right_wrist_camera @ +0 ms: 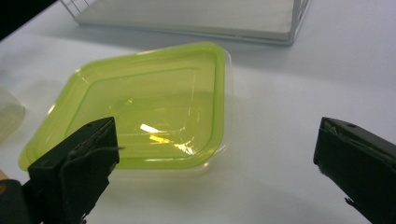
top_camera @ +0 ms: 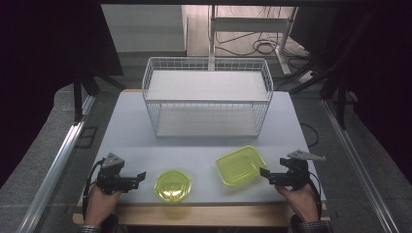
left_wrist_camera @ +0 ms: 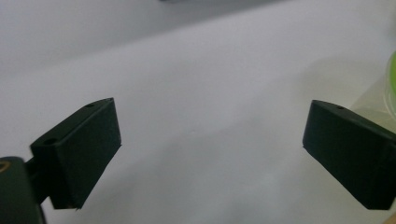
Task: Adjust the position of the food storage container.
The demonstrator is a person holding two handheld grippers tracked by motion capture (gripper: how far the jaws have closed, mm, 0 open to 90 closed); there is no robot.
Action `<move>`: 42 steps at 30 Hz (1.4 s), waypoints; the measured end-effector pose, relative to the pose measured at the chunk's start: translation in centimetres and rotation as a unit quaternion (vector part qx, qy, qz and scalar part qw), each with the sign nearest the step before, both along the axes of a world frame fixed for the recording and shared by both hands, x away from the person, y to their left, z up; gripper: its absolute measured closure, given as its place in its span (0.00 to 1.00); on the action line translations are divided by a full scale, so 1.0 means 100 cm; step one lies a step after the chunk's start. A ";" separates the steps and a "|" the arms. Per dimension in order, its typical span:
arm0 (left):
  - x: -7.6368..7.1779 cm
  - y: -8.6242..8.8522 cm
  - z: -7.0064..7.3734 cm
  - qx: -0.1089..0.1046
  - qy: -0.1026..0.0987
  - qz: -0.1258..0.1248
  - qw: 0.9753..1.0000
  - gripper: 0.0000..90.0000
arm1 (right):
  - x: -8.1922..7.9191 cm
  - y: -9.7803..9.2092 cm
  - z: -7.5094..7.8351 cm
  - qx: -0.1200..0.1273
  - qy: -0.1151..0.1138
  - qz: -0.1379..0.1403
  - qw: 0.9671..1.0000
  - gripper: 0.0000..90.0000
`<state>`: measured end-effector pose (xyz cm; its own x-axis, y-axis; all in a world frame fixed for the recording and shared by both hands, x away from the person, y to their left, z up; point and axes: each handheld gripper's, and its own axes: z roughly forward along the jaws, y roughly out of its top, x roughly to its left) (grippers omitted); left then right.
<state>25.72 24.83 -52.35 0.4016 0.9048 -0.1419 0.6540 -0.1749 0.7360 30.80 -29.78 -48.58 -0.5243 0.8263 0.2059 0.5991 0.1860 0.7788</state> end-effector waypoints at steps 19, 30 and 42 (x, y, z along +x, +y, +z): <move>-0.012 -0.006 0.018 0.007 -0.030 -0.039 0.999 0.29 | -0.002 0.010 -0.002 -0.036 -0.014 0.005 0.999 0.12; -0.025 -0.026 0.047 -0.001 -0.060 -0.085 0.995 0.67 | -0.004 0.017 0.000 -0.045 -0.033 0.007 0.998 0.12; -0.036 -0.070 0.057 -0.007 -0.054 -0.161 0.985 1.00 | -0.005 0.019 -0.001 -0.058 -0.036 0.008 0.998 0.12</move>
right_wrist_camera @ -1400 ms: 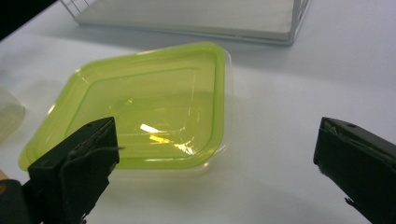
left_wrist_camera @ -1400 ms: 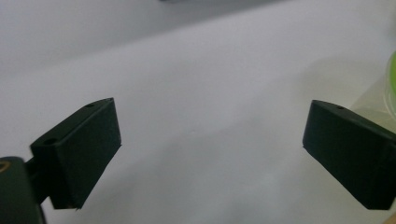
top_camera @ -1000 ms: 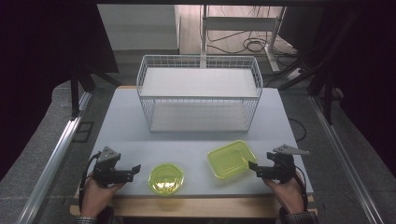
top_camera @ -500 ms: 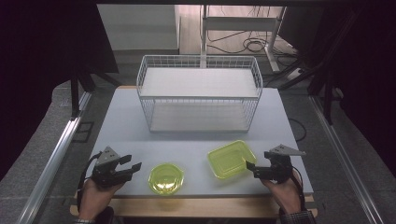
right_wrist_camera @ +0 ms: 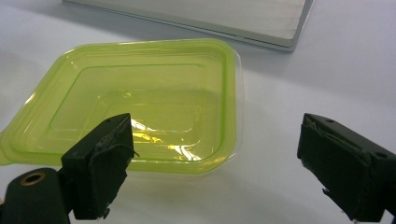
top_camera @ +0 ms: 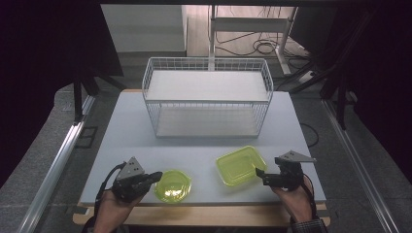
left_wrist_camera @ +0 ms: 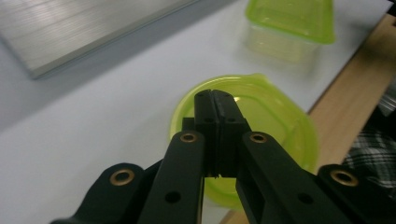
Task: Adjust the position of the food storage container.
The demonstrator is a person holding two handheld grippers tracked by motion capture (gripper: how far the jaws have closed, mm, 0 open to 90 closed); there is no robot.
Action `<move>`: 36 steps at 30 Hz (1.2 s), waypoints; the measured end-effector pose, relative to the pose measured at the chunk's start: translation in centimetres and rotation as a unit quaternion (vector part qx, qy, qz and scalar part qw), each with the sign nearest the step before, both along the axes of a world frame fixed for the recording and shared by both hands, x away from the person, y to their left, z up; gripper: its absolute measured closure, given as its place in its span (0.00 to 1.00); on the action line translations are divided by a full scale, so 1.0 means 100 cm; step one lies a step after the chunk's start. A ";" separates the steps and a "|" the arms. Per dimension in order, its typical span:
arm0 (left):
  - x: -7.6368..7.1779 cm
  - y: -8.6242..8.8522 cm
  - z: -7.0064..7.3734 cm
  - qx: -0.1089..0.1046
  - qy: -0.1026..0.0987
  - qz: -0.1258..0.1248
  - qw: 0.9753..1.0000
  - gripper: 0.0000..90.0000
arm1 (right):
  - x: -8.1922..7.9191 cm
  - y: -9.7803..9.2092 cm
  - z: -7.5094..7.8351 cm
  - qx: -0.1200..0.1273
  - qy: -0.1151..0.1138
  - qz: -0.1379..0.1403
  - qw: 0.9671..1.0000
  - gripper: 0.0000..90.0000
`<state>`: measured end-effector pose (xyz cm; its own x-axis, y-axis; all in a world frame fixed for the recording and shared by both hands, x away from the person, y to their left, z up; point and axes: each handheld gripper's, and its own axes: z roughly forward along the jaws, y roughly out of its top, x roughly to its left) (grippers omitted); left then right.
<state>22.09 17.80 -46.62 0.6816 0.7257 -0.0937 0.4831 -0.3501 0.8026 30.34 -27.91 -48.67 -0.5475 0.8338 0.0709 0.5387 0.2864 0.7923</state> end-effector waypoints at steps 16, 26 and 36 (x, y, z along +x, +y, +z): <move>-0.015 -0.049 -0.008 0.013 0.009 -0.078 0.997 1.00 | 0.000 0.004 -0.003 -0.022 -0.003 0.009 1.000 0.13; -0.020 -0.063 -0.017 0.023 0.023 -0.100 0.994 1.00 | -0.001 0.007 -0.004 -0.028 -0.003 0.011 1.000 0.13; -0.016 -0.071 -0.030 0.035 0.046 -0.107 0.993 1.00 | -0.001 0.005 -0.003 -0.026 -0.005 0.008 1.000 0.13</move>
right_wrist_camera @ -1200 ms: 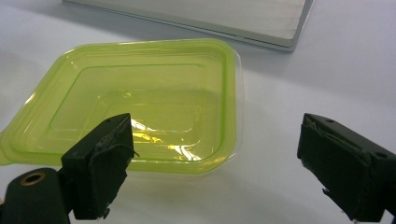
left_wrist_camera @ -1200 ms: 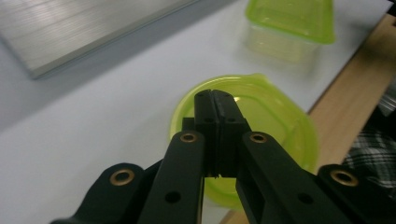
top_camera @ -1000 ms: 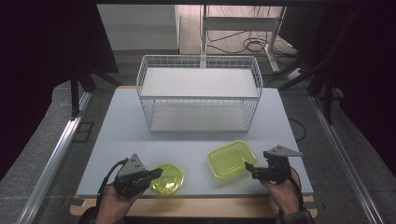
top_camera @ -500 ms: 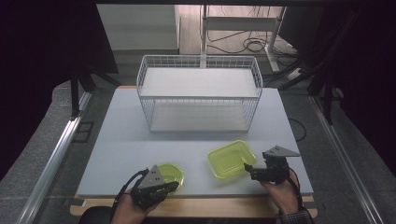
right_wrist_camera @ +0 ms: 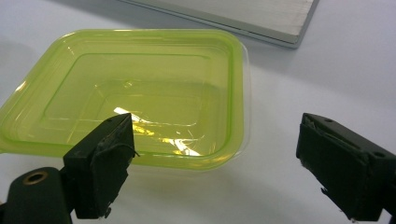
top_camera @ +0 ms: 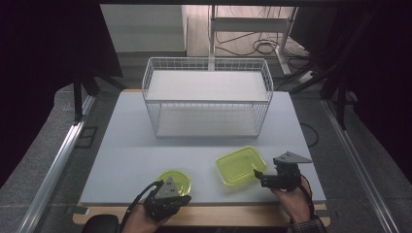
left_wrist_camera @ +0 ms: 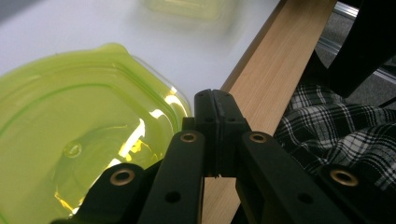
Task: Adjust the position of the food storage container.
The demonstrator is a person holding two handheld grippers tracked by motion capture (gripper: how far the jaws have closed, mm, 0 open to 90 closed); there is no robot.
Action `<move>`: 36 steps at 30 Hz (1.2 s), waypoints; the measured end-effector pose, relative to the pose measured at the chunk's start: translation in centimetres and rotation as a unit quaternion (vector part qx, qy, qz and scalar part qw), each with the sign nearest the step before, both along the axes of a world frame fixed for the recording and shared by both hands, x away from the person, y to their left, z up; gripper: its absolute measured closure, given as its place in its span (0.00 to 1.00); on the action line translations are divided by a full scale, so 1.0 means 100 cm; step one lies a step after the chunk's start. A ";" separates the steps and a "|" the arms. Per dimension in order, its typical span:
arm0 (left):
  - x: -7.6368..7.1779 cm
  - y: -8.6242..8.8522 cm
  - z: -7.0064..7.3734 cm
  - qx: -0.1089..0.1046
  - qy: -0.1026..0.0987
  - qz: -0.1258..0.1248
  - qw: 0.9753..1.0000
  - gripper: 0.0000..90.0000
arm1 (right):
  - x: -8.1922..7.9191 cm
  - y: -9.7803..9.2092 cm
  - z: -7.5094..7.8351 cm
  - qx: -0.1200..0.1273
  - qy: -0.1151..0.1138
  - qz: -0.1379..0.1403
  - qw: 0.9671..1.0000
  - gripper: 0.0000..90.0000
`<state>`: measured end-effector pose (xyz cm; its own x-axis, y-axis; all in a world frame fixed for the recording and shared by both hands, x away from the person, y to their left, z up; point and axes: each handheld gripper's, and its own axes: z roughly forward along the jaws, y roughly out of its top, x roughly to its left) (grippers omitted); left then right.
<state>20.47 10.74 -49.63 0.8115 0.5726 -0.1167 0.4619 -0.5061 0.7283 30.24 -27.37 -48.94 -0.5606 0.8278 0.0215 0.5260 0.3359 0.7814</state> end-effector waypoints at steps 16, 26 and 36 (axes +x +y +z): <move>0.015 0.025 -0.004 -0.011 0.003 0.052 0.999 1.00 | 0.000 0.001 -0.001 -0.005 0.002 -0.001 1.000 0.13; 0.031 0.044 -0.004 -0.012 0.000 0.088 0.996 1.00 | 0.000 0.002 -0.002 -0.004 0.004 -0.001 1.000 0.14; 0.045 0.061 -0.004 -0.003 -0.007 0.113 0.994 1.00 | 0.000 0.002 -0.001 -0.002 0.005 0.003 1.000 0.17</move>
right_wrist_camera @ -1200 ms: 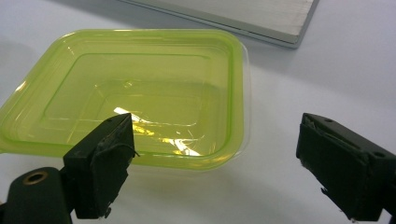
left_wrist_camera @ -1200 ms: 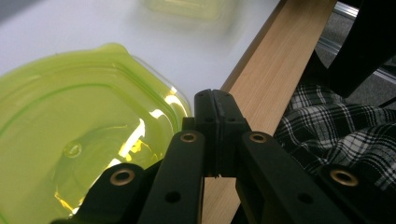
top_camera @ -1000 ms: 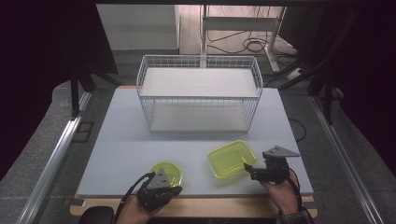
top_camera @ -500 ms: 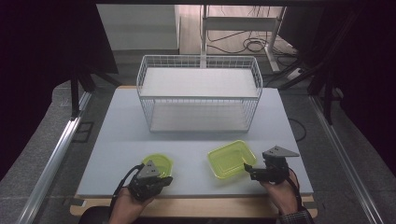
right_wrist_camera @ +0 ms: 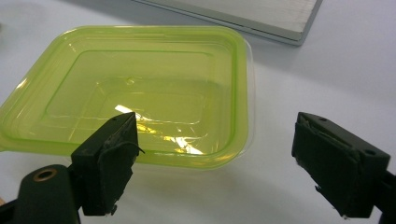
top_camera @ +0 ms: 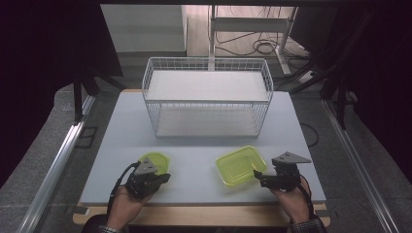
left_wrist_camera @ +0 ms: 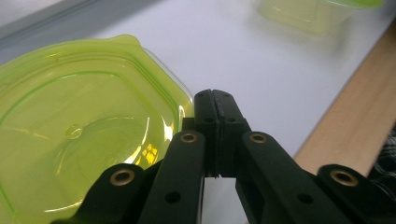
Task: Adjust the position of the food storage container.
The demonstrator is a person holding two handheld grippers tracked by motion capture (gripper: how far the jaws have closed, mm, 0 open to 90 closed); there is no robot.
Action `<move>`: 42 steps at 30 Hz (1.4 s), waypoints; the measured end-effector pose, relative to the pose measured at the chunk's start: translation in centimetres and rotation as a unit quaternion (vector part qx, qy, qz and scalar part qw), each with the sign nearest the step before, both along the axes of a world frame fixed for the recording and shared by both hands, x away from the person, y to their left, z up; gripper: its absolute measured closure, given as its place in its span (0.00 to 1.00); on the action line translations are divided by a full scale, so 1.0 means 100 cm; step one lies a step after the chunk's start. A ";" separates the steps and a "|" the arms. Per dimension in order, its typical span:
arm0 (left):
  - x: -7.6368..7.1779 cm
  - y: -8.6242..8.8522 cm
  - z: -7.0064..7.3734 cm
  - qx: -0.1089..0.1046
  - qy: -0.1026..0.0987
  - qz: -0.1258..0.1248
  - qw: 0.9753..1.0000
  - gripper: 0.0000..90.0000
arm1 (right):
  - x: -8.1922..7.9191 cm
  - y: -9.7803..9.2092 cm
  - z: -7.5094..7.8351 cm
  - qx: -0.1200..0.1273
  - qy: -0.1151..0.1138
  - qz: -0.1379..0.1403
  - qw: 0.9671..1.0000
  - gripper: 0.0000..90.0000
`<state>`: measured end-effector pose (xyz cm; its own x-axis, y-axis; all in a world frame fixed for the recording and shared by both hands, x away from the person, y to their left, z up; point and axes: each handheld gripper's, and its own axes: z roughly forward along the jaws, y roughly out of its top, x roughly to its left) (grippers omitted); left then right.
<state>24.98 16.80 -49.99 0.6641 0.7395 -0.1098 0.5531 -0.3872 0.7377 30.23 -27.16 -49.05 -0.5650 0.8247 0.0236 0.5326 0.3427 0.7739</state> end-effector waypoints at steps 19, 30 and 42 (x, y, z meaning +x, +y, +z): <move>0.027 0.042 -0.003 0.004 -0.001 0.056 0.998 1.00 | 0.000 0.002 0.001 0.006 0.007 0.009 1.000 0.25; 0.024 0.036 0.005 0.008 -0.025 0.051 0.998 1.00 | 0.002 -0.001 0.004 0.001 0.009 0.009 1.000 0.32; 0.006 -0.007 -0.004 -0.015 -0.030 -0.005 0.999 0.99 | 0.020 -0.022 0.015 -0.010 0.016 -0.008 1.000 0.84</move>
<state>25.58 16.10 -50.39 0.6770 0.7302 -0.0922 0.5040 -0.3687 0.7810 32.24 -29.35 -47.58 -0.5503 0.8346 0.0249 0.5623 0.3483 0.7500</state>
